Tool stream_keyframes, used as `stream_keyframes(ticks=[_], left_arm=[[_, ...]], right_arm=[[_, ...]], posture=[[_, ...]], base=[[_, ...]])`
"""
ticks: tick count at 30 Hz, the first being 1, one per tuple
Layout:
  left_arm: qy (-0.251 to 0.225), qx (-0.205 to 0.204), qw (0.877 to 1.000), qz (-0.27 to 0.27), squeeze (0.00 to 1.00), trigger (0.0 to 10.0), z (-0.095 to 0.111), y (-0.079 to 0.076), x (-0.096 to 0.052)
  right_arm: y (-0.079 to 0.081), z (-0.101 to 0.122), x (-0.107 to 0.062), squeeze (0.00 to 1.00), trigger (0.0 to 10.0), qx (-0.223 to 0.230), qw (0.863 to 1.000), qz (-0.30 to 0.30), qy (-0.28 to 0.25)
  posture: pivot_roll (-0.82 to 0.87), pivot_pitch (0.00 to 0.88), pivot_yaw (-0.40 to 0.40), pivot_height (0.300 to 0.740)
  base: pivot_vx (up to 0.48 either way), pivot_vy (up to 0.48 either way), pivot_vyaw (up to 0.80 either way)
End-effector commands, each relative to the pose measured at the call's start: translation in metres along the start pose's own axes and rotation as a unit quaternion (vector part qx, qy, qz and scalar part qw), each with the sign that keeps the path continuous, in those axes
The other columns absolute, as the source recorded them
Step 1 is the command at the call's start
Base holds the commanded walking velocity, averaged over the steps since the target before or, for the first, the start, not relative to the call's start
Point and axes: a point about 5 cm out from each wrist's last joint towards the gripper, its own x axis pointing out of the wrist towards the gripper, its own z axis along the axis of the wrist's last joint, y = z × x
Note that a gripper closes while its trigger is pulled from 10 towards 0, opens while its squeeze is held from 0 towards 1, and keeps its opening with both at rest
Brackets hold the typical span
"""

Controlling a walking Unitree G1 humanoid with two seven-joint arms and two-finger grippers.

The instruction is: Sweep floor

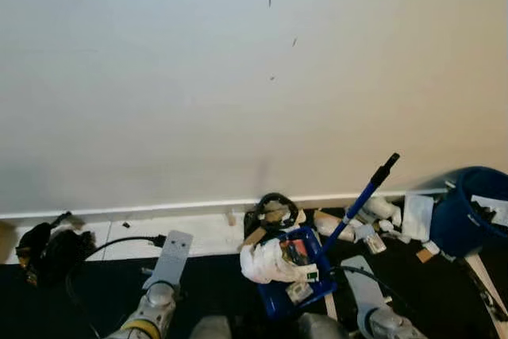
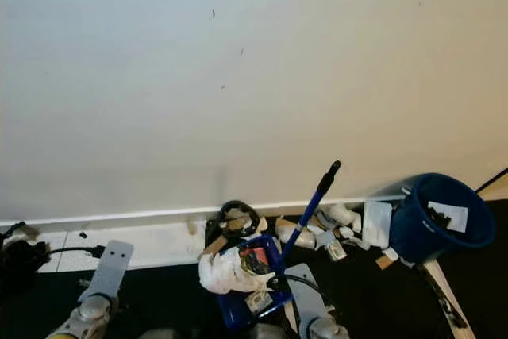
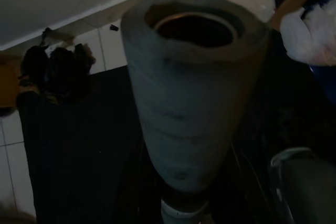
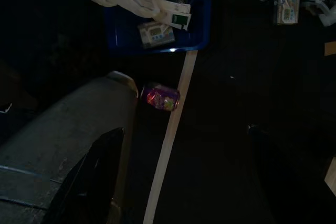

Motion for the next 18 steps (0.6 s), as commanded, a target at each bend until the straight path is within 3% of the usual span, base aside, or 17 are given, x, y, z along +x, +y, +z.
stream_keyframes(ticks=[1,4,7,14,18], left_arm=[[0.01,0.035,0.999,-0.004,0.0,10.0,-0.005,0.005,0.0],[0.016,0.028,0.999,0.0,0.0,10.0,-0.008,0.001,-0.001],[0.012,0.027,1.0,-0.004,0.0,10.0,-0.007,0.0,-0.001],[0.027,0.049,0.998,-0.004,0.0,10.0,-0.02,0.005,-0.004],[0.015,0.041,0.999,0.001,0.0,10.0,-0.01,0.005,-0.001]], right_arm=[[0.0,-0.006,-0.001,0.0,10.0,0.02,1.0,0.001,0.005],[-0.008,-0.006,-0.002,0.0,10.0,0.036,0.999,-0.006,-0.004],[-0.011,-0.012,-0.003,0.0,10.0,0.015,1.0,0.0,0.008],[-0.006,0.006,0.0,0.0,10.0,0.047,0.999,-0.002,-0.024],[0.0,0.005,0.0,0.0,10.0,0.033,0.999,0.01,-0.017]], posture=[[0.08,0.0,-0.032,0.74],[0.08,0.002,-0.051,0.74],[0.08,0.005,-0.058,0.74],[0.09,0.014,-0.03,0.74],[0.1,0.014,-0.053,0.74]], base=[[0.0,0.0,0.0],[0.0,0.0,0.0],[0.0,0.0,0.0],[0.0,0.0,0.0],[0.0,0.0,0.0]])
